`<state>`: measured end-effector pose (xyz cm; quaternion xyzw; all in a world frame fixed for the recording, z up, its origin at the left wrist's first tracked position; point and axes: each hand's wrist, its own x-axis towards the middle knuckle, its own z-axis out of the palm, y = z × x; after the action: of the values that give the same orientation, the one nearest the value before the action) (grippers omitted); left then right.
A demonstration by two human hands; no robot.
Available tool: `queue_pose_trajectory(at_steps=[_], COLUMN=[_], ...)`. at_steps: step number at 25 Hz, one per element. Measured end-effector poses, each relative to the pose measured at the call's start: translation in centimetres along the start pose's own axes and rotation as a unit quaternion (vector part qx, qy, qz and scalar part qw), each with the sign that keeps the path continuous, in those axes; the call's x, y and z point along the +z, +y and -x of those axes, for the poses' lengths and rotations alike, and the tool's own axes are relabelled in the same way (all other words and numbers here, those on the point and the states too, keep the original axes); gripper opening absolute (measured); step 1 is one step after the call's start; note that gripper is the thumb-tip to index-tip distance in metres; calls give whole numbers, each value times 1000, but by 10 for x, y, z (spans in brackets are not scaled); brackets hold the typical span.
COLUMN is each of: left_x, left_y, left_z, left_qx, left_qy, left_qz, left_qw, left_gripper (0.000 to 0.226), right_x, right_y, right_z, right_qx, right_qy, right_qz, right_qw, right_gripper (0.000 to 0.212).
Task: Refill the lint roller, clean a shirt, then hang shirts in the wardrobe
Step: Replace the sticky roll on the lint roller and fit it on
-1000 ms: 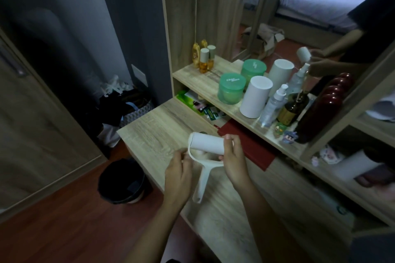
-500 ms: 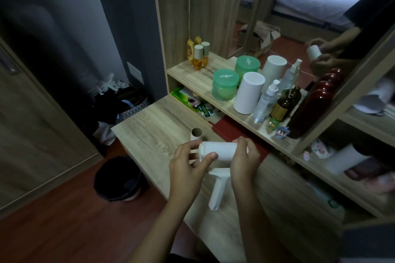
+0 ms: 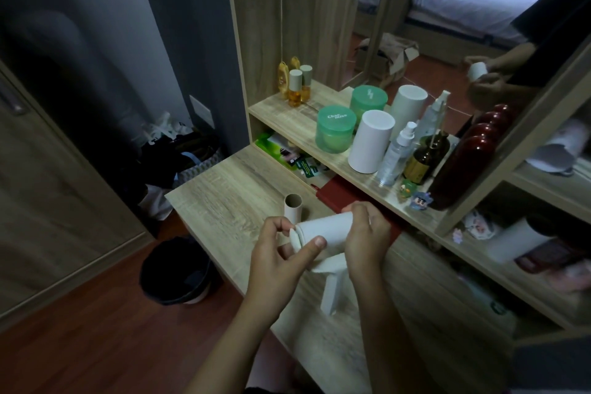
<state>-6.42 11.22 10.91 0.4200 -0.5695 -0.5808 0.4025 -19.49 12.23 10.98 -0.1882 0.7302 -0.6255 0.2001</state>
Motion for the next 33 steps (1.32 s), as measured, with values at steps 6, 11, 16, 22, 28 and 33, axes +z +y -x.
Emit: queue_pose_trajectory(at_steps=[6, 11, 16, 22, 28, 33], left_x=[4, 11, 14, 13, 18, 13], left_y=[-1, 6, 9, 6, 3, 4], left_z=[-3, 1, 4, 5, 12, 6], left_qx=[41, 142, 146, 118, 34, 5], left_qy=[77, 115, 114, 119, 160, 215], left_qz=[-73, -153, -161, -134, -58, 1], left_qw=[993, 971, 969, 977, 985, 977], left_gripper=[42, 45, 45, 52, 51, 48], right_x=[3, 5, 2, 1, -4, -4], right_y=[-6, -3, -1, -2, -10, -4], right_z=[3, 11, 15, 19, 16, 26], right_qx=[27, 62, 80, 20, -58, -18], right_qy=[8, 22, 13, -15, -100, -218], right_qz=[-36, -62, -64, -23, 12, -44], right_qw=[999, 996, 995, 999, 993, 975], right_gripper=[25, 22, 20, 20, 32, 30])
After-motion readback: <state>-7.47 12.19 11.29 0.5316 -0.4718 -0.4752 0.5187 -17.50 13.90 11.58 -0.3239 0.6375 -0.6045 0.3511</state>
